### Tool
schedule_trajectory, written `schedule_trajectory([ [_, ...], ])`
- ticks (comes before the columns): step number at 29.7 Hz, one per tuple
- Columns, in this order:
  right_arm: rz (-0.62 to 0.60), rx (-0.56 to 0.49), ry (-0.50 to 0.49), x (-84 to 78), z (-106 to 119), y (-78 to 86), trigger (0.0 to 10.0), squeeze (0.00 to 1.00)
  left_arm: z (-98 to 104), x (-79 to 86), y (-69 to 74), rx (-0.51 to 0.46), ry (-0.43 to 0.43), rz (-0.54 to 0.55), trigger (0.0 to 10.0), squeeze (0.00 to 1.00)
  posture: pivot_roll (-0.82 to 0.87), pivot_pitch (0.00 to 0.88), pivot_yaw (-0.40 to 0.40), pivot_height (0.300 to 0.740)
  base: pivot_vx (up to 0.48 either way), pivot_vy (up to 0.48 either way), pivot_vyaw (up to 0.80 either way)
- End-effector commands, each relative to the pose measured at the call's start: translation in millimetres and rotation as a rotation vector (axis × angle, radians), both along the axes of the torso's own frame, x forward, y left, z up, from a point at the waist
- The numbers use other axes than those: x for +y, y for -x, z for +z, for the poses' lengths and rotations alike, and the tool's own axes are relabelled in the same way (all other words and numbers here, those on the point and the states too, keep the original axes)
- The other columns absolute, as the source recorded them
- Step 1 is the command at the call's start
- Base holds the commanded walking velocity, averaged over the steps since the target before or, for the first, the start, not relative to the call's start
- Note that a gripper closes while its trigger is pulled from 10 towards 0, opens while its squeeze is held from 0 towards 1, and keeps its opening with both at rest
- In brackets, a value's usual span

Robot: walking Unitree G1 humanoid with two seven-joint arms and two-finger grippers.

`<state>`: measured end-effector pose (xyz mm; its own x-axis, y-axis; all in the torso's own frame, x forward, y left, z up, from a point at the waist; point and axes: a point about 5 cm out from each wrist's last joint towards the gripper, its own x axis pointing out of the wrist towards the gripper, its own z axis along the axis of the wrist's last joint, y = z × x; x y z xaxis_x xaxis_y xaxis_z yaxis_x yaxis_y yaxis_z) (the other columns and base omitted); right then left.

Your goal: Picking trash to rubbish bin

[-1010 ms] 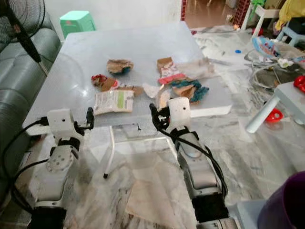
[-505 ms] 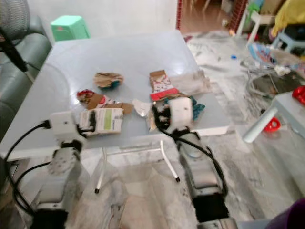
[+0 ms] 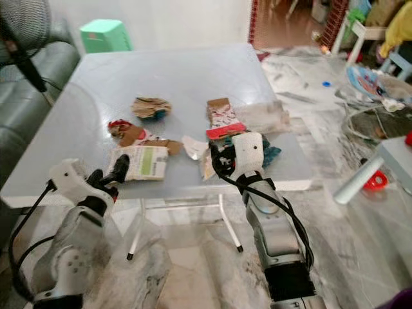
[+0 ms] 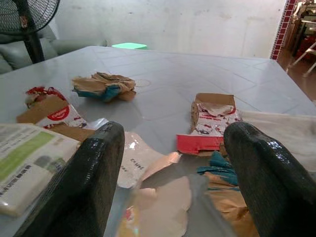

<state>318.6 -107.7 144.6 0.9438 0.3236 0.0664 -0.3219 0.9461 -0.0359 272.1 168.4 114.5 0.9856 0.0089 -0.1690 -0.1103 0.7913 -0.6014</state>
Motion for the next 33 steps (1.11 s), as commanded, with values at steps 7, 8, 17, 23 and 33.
schedule_trajectory([
  [7, 0.030, -0.009, 0.001, 3.8, 4, -0.5, 10.0, 0.00, -6, -24.4, 12.8, 0.117, 0.261, -0.106, 10.0, 0.00, -0.01, 0.066, 0.001, 0.740, 0.000, 0.000, 0.00],
  [8, 0.067, -0.009, 0.004, 8.1, 4, 1.2, 10.0, 0.00, -7, -27.3, 10.0, 0.121, 0.291, -0.114, 10.0, 0.00, -0.02, 0.065, 0.002, 0.740, 0.000, 0.000, 0.00],
  [17, 0.385, 0.096, 0.060, 23.2, -10, 32.0, 10.0, 0.00, -4, -35.7, -2.0, 0.114, 0.329, -0.158, 10.0, 0.00, -0.04, 0.074, 0.011, 0.740, 0.000, 0.000, 0.00],
  [23, 0.513, 0.110, 0.046, 19.9, -6, 48.7, 10.0, 0.00, -12, -33.2, -4.6, 0.133, 0.361, -0.134, 10.0, 0.00, -0.06, 0.082, 0.016, 0.740, 0.000, 0.000, 0.00],
  [33, 0.615, 0.164, 0.062, 20.0, -7, 62.3, 10.0, 0.00, -20, -29.3, -21.0, 0.124, 0.373, -0.113, 10.0, 0.00, -0.06, 0.085, 0.016, 0.740, 0.000, 0.000, 0.00],
])
